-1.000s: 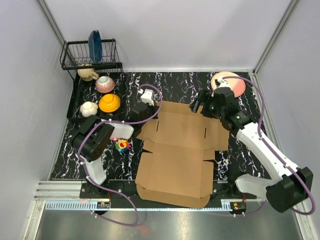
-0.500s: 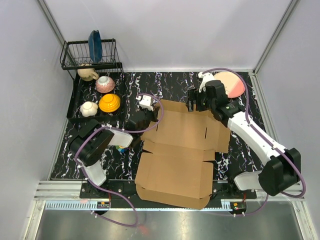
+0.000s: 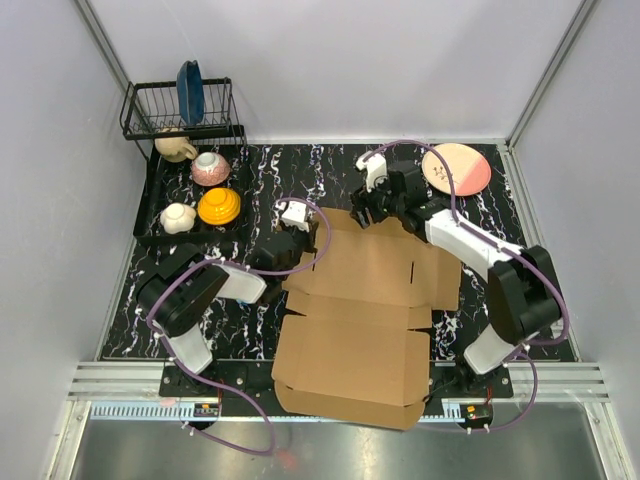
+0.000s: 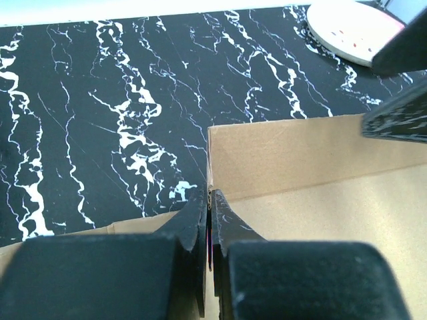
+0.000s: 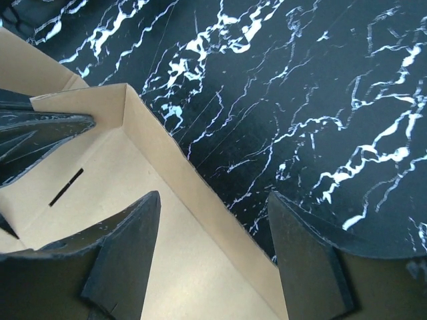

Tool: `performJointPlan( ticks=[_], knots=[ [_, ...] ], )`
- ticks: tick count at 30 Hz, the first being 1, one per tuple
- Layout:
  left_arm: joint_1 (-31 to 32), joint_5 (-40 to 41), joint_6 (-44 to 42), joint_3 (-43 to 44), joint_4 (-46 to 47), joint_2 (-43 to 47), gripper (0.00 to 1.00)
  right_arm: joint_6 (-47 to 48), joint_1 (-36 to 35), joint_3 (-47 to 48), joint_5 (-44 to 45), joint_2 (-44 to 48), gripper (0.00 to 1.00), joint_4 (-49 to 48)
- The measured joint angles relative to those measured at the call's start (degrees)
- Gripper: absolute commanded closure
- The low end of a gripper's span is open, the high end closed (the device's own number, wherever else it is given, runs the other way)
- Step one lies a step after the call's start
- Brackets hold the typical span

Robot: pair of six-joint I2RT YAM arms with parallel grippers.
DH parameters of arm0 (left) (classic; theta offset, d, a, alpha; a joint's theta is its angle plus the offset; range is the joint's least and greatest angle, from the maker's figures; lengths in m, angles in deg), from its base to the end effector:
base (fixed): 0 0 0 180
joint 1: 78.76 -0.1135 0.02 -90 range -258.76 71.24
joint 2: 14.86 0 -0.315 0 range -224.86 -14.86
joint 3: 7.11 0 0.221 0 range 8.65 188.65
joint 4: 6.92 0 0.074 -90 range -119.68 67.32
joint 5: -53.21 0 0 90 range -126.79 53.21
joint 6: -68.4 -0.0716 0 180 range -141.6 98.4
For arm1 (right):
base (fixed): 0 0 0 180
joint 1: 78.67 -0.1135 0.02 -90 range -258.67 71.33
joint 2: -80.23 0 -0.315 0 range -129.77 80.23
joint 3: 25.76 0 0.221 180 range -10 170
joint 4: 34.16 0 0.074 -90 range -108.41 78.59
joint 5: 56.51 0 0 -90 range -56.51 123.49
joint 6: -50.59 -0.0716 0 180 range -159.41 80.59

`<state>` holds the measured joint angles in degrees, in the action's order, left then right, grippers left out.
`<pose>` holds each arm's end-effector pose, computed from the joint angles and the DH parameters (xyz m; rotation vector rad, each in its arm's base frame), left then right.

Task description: Fold the paper box

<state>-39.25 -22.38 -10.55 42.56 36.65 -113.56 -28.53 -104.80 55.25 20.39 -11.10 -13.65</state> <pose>0.2854 -0.2123 0.2444 0.2248 1.6684 -0.4580 0.3234 0.1767 0.3152 -0.8018 1.9613 0.3999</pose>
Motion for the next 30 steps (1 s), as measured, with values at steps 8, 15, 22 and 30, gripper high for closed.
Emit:
performJointPlan(
  ticks=[8,15,22,30],
  knots=[
    [1.4,2.0,-0.3,-2.1,-0.2,-0.1,1.0,1.9,-0.2,0.2,-5.1,-5.4,0.32,-3.2],
    [2.2,2.9,-1.7,-2.2,-0.1,-0.8,1.0,3.2,-1.4,2.1,-10.1,-7.4,0.34,-4.5],
    [3.4,3.5,-3.8,-2.4,0.9,-0.8,1.0,5.8,-2.2,4.7,-13.6,-11.1,0.34,-3.1],
    [4.1,4.3,-5.2,-3.7,0.9,-0.8,1.0,7.8,-2.2,5.7,-14.1,-13.2,0.39,-1.7]
  ],
)
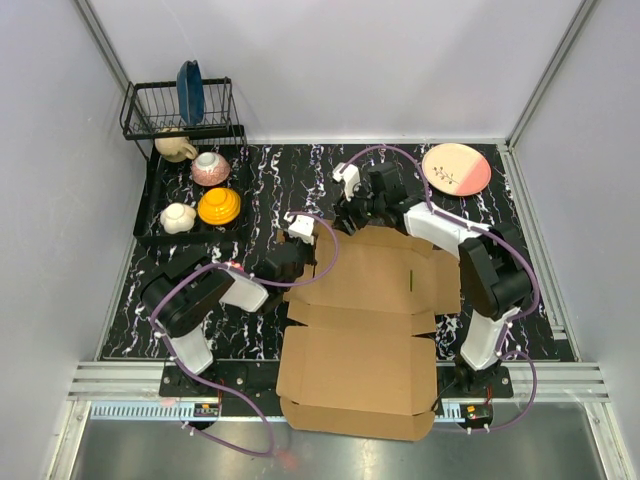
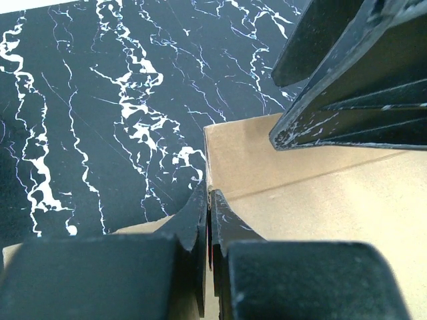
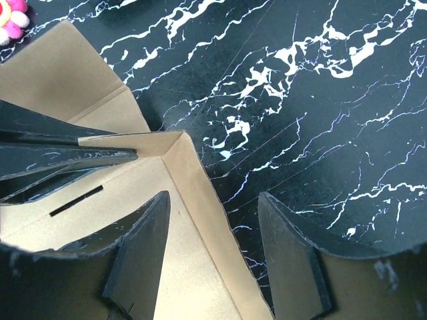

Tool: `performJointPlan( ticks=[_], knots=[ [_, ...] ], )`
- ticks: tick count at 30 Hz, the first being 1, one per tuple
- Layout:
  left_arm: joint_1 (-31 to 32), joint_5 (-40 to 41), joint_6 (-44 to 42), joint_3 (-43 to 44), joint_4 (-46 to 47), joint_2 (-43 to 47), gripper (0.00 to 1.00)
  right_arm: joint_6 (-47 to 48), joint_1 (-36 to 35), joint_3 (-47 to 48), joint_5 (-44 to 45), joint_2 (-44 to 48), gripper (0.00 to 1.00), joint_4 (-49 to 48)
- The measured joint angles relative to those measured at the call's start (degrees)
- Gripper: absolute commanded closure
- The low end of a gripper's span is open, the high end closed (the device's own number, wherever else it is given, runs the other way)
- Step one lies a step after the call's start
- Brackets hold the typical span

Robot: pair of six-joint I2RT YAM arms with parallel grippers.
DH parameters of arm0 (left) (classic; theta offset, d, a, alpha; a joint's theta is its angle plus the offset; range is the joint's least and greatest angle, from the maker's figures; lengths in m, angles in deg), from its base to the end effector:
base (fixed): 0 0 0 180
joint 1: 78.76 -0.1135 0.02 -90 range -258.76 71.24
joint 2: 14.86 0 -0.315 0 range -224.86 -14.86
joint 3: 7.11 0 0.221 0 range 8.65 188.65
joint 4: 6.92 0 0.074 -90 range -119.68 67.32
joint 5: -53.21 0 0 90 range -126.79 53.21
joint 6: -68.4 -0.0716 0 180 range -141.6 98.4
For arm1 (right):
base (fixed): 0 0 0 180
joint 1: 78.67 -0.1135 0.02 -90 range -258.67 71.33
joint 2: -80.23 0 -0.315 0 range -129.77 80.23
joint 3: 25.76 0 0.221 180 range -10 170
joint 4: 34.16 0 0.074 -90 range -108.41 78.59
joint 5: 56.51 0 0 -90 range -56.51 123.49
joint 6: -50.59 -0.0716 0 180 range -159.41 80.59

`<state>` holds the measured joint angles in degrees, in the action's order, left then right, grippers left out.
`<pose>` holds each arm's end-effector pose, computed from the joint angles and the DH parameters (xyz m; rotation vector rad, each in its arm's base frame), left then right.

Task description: Fold the paper box

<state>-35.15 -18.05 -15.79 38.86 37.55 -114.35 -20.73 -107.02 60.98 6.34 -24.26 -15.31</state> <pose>0.2645 -0.2202 0.2242 0.3273 1.7021 -0.3550 0.3540 0.2281 0.2690 -1.1121 1.8926 0.6167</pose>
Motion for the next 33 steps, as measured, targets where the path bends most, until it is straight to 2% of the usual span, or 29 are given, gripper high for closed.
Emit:
performJointPlan(
  ticks=[7,10,14,16,24,27,30,31,32,33],
  knots=[
    [0.5,0.1,-1.0,-0.5,0.9,0.9,1.0,0.0,0.0,-0.2,0.0,-2.0,0.32,-0.1],
    [0.9,0.3,-1.9,-1.0,2.1,1.1,1.0,0.0,0.0,-0.2,0.0,-3.0,0.34,0.0],
    [1.3,1.0,-2.8,-1.9,3.7,1.1,1.0,-0.1,0.0,-0.2,-0.6,-3.5,0.49,0.4],
    [1.4,1.3,-2.8,-2.1,4.1,1.1,1.0,0.0,0.0,-0.2,-0.8,-3.5,0.51,0.6],
    [1.6,1.6,-3.0,-2.3,2.8,1.1,0.99,0.2,-0.2,-3.5,-1.3,-3.1,0.77,-0.3],
    [1.7,2.1,-3.0,-2.3,2.4,1.1,0.94,0.2,-0.2,-3.7,-1.3,-2.6,0.82,-0.2],
    [1.7,2.6,-3.1,-2.2,2.0,1.1,0.83,0.4,-0.4,-4.1,-0.9,-1.6,0.98,-0.2],
    [1.7,2.9,-3.3,-2.1,2.0,1.2,0.77,0.7,-0.5,-4.2,-0.2,-1.2,1.0,-0.1],
    [1.7,3.3,-3.4,-1.9,1.9,1.3,0.64,1.0,-0.5,-4.3,0.5,-1.0,1.0,-0.1],
    [1.7,3.8,-3.4,-1.5,1.6,1.5,0.56,1.2,-0.5,-4.3,1.3,-0.8,1.0,0.0]
  ],
)
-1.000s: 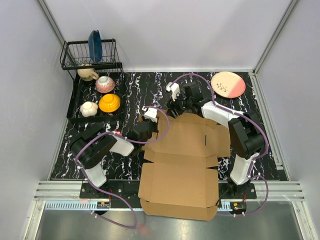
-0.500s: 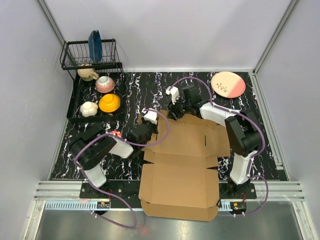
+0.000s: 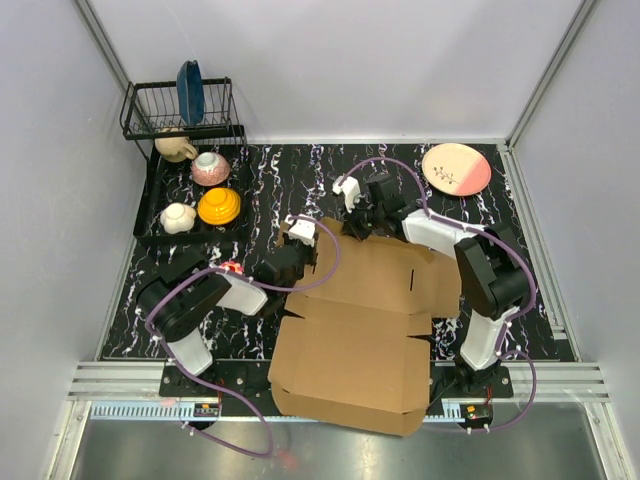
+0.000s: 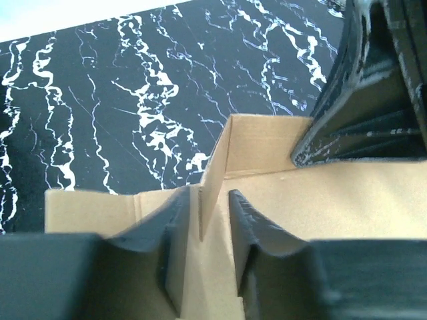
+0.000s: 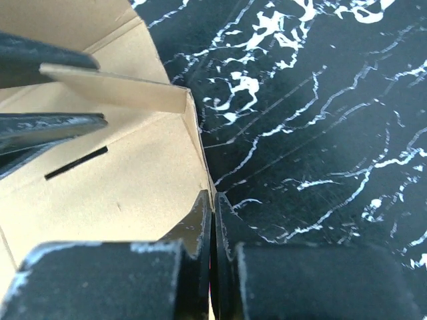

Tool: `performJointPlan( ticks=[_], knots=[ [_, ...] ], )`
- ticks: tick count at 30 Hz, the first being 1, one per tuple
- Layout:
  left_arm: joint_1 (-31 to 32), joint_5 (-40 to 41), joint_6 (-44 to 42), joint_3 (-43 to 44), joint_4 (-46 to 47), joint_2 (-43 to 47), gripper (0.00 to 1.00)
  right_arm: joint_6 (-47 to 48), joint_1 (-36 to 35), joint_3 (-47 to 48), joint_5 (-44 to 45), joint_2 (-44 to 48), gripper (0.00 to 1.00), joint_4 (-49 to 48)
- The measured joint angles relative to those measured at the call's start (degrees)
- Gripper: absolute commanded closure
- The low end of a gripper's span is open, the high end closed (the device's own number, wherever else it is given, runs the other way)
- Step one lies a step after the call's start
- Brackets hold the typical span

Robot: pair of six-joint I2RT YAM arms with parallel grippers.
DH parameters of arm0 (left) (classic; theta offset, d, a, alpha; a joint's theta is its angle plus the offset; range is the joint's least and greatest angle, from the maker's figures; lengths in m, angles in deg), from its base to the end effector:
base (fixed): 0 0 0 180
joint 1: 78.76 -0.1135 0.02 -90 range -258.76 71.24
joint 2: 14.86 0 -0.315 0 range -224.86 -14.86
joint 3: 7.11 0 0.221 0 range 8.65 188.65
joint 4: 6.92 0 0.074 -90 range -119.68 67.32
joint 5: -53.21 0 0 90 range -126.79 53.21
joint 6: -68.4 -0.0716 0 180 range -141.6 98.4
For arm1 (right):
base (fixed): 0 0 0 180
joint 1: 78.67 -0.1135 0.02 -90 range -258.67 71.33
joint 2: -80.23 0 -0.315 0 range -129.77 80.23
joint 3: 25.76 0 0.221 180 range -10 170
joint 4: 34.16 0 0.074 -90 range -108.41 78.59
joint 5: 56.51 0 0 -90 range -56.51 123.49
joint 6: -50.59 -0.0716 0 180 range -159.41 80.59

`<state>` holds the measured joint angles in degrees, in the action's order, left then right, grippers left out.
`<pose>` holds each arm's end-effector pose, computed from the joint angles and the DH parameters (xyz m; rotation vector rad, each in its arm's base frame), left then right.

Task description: Fold the paper box

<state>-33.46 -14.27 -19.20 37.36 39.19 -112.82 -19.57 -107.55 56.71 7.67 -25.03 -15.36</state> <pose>0.2545 -0.2182 0.2298 0.3393 1.6638 -0.2898 0.3441 0.2254 0.2399 -1.1482 1.9694 0.5985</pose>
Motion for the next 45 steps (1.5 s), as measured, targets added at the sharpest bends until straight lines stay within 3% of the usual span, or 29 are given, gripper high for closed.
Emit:
performJointPlan(
  ticks=[2,8,12,13,21,25,28,30,36,45],
  knots=[
    [0.0,1.1,0.0,1.1,-1.9,1.0,0.36,0.1,-0.2,0.0,2.4,0.4,1.0,0.3],
    [0.0,9.6,0.7,10.2,-17.3,6.9,0.24,-1.8,-1.8,-1.7,12.8,3.9,1.0,1.2],
    [0.0,15.5,2.7,17.3,-28.7,10.3,0.02,-1.6,-4.4,-4.0,20.5,7.5,1.0,-0.1],
    [0.0,17.0,4.0,18.5,-31.7,11.0,0.01,-1.2,-5.2,-4.8,22.2,8.4,1.0,-0.8],
    [-0.7,19.5,12.5,18.6,-46.5,20.1,0.02,3.2,-8.5,-12.5,28.4,14.1,1.0,-5.6],
    [-1.0,17.8,16.2,15.2,-50.1,24.3,0.12,4.8,-8.7,-16.9,29.6,16.8,1.0,-8.0],
    [-1.1,17.4,20.5,10.6,-53.5,27.2,0.29,5.5,-9.6,-18.3,31.6,16.9,1.0,-9.6],
    [-1.2,17.0,23.6,8.5,-56.6,28.0,0.34,5.9,-10.6,-19.1,33.3,16.9,1.0,-10.6],
    [-1.4,13.5,30.2,4.4,-62.1,28.8,0.35,5.9,-13.1,-20.2,36.0,16.9,1.0,-12.2],
    [-1.4,7.2,34.6,3.0,-64.4,28.3,0.46,6.8,-14.7,-20.2,39.5,16.9,1.0,-12.2]
  ],
)
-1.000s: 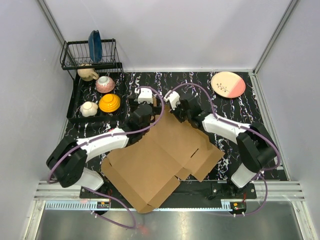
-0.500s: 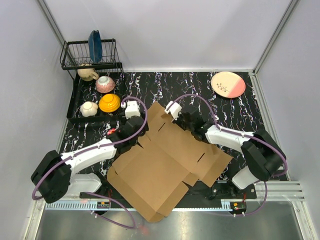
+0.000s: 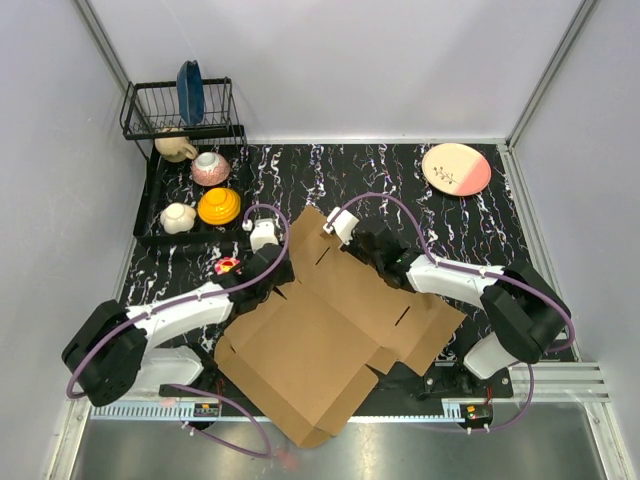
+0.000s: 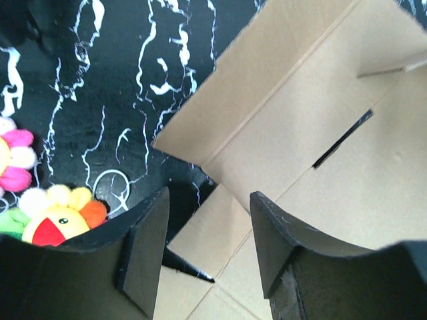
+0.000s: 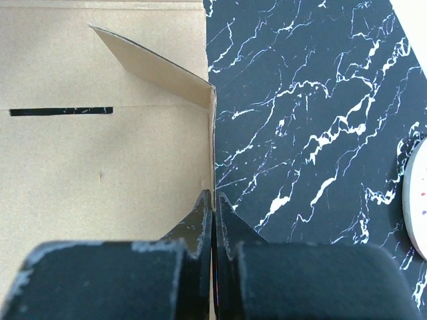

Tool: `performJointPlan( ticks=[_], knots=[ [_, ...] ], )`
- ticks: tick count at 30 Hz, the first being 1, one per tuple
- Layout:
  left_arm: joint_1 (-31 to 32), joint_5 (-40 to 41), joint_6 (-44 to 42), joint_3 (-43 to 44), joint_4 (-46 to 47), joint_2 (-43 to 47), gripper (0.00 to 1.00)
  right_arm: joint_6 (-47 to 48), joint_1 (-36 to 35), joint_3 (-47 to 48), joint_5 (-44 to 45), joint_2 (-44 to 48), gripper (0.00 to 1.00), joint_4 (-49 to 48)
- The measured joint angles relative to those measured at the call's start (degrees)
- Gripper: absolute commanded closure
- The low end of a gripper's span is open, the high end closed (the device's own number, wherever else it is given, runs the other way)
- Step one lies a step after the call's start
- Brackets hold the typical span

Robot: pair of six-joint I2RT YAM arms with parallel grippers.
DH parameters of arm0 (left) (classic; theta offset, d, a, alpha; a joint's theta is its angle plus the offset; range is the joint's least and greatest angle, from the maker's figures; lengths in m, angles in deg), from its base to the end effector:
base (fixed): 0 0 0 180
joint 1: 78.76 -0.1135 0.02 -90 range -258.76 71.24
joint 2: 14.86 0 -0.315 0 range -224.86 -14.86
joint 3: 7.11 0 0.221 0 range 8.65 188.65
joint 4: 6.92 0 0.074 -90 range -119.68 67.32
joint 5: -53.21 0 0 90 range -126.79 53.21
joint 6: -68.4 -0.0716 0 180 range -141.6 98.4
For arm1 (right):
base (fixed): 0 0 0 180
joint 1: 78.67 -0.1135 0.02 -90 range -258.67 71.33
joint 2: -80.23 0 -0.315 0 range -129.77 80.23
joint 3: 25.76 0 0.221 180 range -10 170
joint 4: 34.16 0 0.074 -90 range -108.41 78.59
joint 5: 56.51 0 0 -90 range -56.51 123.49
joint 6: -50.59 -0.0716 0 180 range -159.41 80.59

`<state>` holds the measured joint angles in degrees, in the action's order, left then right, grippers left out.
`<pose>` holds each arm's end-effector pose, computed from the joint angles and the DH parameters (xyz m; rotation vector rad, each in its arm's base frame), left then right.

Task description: Fold the paper box

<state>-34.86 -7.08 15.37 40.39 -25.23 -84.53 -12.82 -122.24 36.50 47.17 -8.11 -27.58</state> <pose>0.1823 -0.1262 0.2371 -0.1333 2.1734 -0.2102 0.2509 0.2153 0.2537 -1.1042 1.8142 -0.0803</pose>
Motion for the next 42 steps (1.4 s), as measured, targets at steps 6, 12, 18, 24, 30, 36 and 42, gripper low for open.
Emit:
performJointPlan(
  ticks=[6,12,18,24,30,36,42],
  knots=[
    [0.0,-2.3,0.5,-0.4,-1.3,-2.7,0.41,0.9,-0.4,0.0,1.3,0.1,1.0,0.4],
    [0.0,-3.1,1.1,-0.4,-2.1,-6.5,0.4,1.5,-0.8,0.0,2.0,0.2,1.0,0.5],
    [-0.1,-4.1,1.8,-1.6,-0.1,-8.1,0.73,1.8,-1.3,0.0,2.7,0.2,1.0,0.5],
    [-0.3,-5.7,0.2,-4.5,4.7,-6.0,0.87,2.6,-1.4,0.0,4.4,1.1,1.0,0.9],
    [1.0,-6.2,-1.0,-6.6,7.3,-2.2,0.36,3.2,-1.5,0.0,4.9,1.2,1.0,0.9],
    [1.5,-5.9,0.2,-6.7,6.8,2.5,0.19,3.8,-2.3,0.0,5.4,1.6,1.0,0.8],
    [1.5,-6.0,0.2,-6.7,6.6,2.6,0.24,4.5,-2.4,0.0,5.9,3.1,1.0,0.7]
  ],
)
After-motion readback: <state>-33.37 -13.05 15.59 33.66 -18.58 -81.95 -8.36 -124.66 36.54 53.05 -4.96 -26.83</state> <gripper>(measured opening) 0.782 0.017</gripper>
